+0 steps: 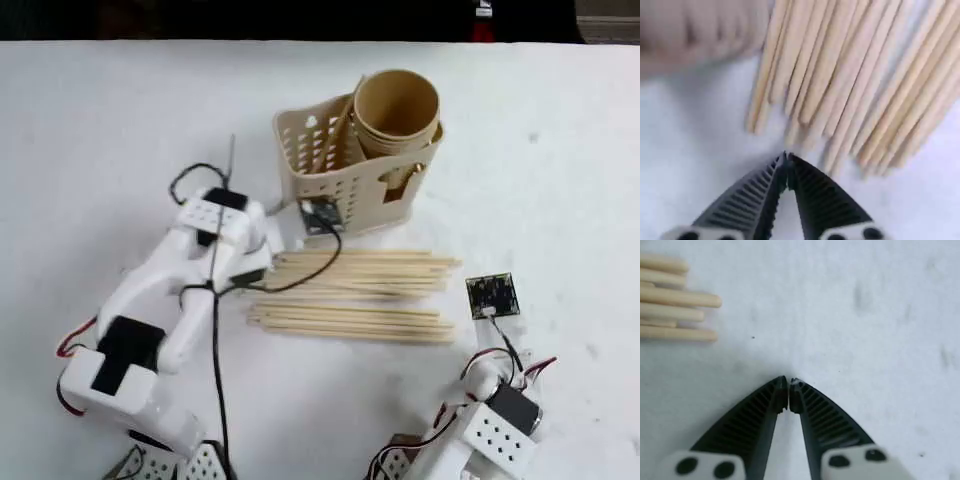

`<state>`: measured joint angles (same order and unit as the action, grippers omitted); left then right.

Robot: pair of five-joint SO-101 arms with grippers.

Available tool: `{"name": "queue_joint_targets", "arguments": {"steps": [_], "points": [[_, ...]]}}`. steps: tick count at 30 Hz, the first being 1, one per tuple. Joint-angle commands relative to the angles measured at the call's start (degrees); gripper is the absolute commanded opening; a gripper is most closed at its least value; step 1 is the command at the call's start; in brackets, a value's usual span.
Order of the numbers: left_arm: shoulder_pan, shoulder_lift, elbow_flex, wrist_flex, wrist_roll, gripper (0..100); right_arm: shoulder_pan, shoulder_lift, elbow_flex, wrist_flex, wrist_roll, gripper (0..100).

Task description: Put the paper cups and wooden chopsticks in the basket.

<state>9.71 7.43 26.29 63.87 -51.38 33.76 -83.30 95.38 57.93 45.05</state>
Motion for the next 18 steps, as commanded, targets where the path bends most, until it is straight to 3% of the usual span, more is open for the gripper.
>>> {"name": "queue_joint_targets", "arguments": {"steps": [1, 4, 11, 18], "points": [[-2.2, -3.7, -1.3, 5.3, -0.8, 2, 1.1, -0.3, -0.2, -0.9, 0.7, 2.4], [-0.7, -10.7, 3.1, 9.1, -3.0, 2, 1.1, -0.3, -0.2, -0.9, 0.7, 2.4], [2.9, -32.0, 17.6, 3.0, -4.1, 7, 1.1, -0.3, -0.2, -0.9, 0.7, 2.4], [10.4, -29.1, 13.2, -1.2, 0.1, 11, 1.1, -0.3, -0.2, -0.9, 0.7, 2.4]]}}
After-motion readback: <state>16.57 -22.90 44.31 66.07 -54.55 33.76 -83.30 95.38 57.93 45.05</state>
